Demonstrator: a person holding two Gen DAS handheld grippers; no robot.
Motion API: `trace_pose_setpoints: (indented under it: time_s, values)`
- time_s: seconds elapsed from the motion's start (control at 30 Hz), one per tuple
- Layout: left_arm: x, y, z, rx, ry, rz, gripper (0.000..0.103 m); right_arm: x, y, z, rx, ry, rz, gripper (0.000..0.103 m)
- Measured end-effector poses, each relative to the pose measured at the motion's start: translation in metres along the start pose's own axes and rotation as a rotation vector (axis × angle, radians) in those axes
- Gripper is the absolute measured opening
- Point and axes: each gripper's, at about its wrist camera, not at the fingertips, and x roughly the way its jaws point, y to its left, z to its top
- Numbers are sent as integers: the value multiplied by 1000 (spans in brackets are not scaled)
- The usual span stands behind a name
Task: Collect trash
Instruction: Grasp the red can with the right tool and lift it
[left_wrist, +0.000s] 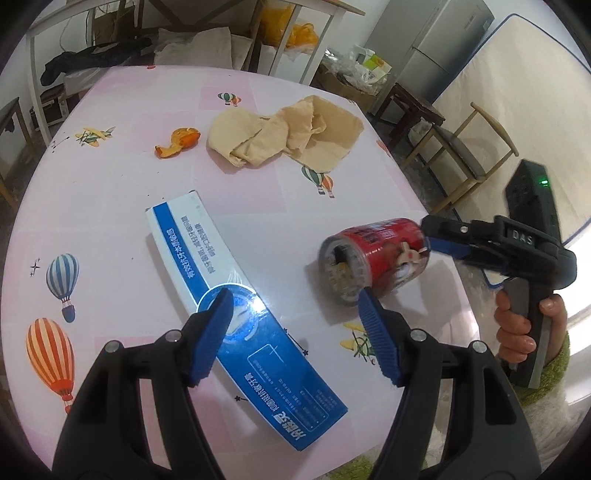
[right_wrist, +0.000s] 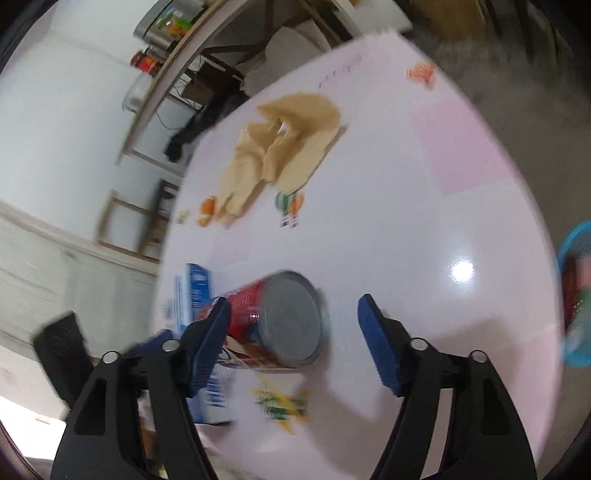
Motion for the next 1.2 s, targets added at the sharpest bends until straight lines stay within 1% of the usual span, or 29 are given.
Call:
trace_pose_setpoints:
  time_s: [0.03,0.07,0.13,0.23,0.3,0.33,0.37,0.43,0.47,0.53,0.57,0.6,0.63,0.7,0.73,0.8,0.83,0.9,0.97,1.2]
  values:
    - [-1,1,-1,-2,-1,2,66,-5,9,-1,-39,-18,-34,74]
    - [-2,2,-2,-5,-2,6,66,-6,18,-1,-77,-29,-49,78]
    - [-4,4,-4,-14,-4,14,66,-7,33,-4,-143,-38,-73,82]
    - [-8,11,-7,-35,-1,22,66,4,62,-13,-221,-43,-140,88]
    - [-11,17,-9,-48,-4,37,66,15,78,-21,-273,-37,-203,89]
    - [-13,20,-10,-54,-4,44,66,23,89,-25,-313,-37,-252,90]
    - [-14,23,-10,-60,-5,48,66,30,97,-30,-353,-41,-296,93]
    - [-15,28,-10,-75,-5,51,66,44,105,-35,-408,-42,-393,93]
    - [-16,30,-10,-79,-6,50,66,51,105,-37,-416,-38,-441,93]
    - [-17,32,-10,-82,-9,48,66,56,100,-36,-398,-31,-467,93]
    - [-18,32,-10,-81,-11,46,66,56,96,-35,-381,-30,-459,92]
    - [-19,32,-10,-78,-13,44,66,53,91,-33,-356,-32,-433,89]
    - [-19,32,-10,-77,-13,44,66,51,88,-32,-336,-33,-414,89]
    - [-19,32,-10,-75,-11,43,66,42,78,-27,-274,-36,-312,89]
    - [-19,32,-10,-76,-11,41,66,34,64,-22,-198,-25,-183,89]
    - [-19,32,-9,-74,-11,40,66,28,45,-18,-82,9,2,89]
    - [-19,32,-8,-73,-13,38,66,27,26,-14,15,43,133,89]
    - [-19,31,-7,-72,-14,32,66,30,3,-12,111,87,219,89]
    - [-18,30,-5,-68,-13,29,66,24,-8,-11,140,73,227,91]
    - [-20,27,-1,-65,-16,38,66,2,-32,-12,173,28,174,95]
